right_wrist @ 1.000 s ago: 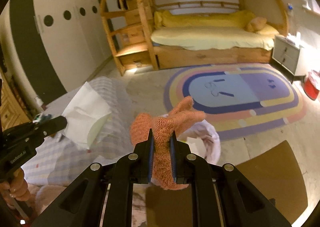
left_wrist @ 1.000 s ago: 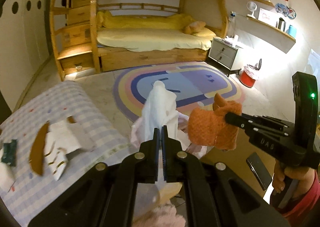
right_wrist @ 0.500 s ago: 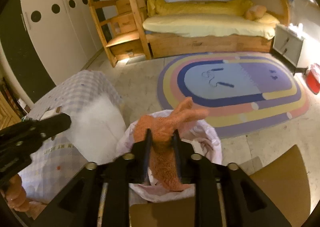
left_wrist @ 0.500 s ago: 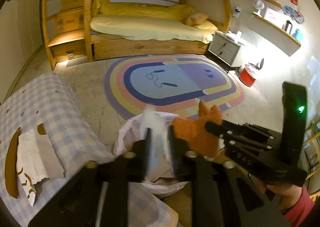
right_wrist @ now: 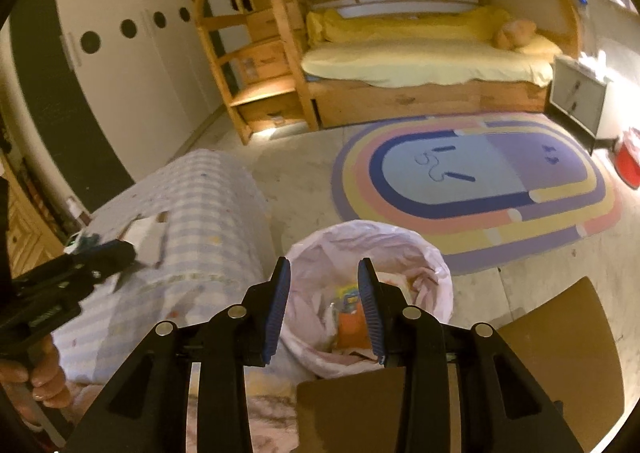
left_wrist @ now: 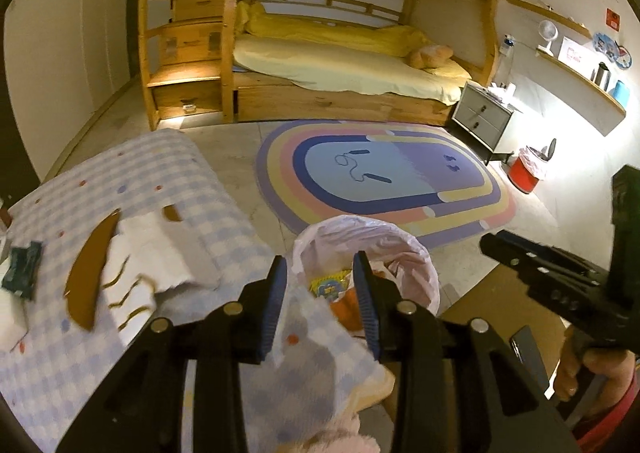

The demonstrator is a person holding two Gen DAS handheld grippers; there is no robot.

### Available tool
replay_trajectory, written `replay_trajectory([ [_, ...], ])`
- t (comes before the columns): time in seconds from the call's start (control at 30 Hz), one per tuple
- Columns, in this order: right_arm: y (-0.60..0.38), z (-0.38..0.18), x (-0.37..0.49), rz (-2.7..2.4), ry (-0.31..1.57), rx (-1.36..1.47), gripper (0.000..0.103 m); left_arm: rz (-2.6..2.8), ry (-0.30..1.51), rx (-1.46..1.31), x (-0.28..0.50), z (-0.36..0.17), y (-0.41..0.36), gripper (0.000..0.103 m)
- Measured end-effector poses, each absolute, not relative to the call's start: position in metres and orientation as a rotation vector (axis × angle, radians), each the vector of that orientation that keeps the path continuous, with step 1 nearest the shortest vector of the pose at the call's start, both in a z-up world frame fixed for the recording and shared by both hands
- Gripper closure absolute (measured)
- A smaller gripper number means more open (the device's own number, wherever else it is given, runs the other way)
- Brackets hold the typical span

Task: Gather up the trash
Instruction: 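Return to the table and grasp the white gold-striped napkin with the right tool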

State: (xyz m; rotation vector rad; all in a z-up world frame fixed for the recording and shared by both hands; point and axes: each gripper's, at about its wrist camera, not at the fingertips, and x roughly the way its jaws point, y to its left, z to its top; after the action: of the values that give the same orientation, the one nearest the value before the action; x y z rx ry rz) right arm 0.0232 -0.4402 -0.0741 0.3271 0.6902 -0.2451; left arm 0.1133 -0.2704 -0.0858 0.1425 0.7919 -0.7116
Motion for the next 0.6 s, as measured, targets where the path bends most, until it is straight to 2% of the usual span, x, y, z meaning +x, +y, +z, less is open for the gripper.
replay_trajectory([
  [0.07,-0.428,-0.065,0.019,-0.223,0.68,0.314,0.066,-0.698,0.784,0.138,0.105,-0.081,-0.259,0.07],
  [0.17,-0.408,-0.054,0.014,-0.182,0.671,0.287,0.066,-0.671,0.764,0.131,0.095,-0.073,-0.239,0.062],
  [0.3,-0.376,-0.042,0.018,-0.107,0.671,0.254,0.066,-0.619,0.74,0.123,0.086,-0.066,-0.206,0.058],
  [0.57,-0.313,-0.044,0.044,0.022,0.715,0.184,0.066,-0.435,0.742,0.096,0.087,-0.067,-0.133,0.044],
  [0.6,-0.306,-0.046,0.048,0.04,0.72,0.177,0.063,-0.399,0.744,0.085,0.089,-0.069,-0.119,0.041],
])
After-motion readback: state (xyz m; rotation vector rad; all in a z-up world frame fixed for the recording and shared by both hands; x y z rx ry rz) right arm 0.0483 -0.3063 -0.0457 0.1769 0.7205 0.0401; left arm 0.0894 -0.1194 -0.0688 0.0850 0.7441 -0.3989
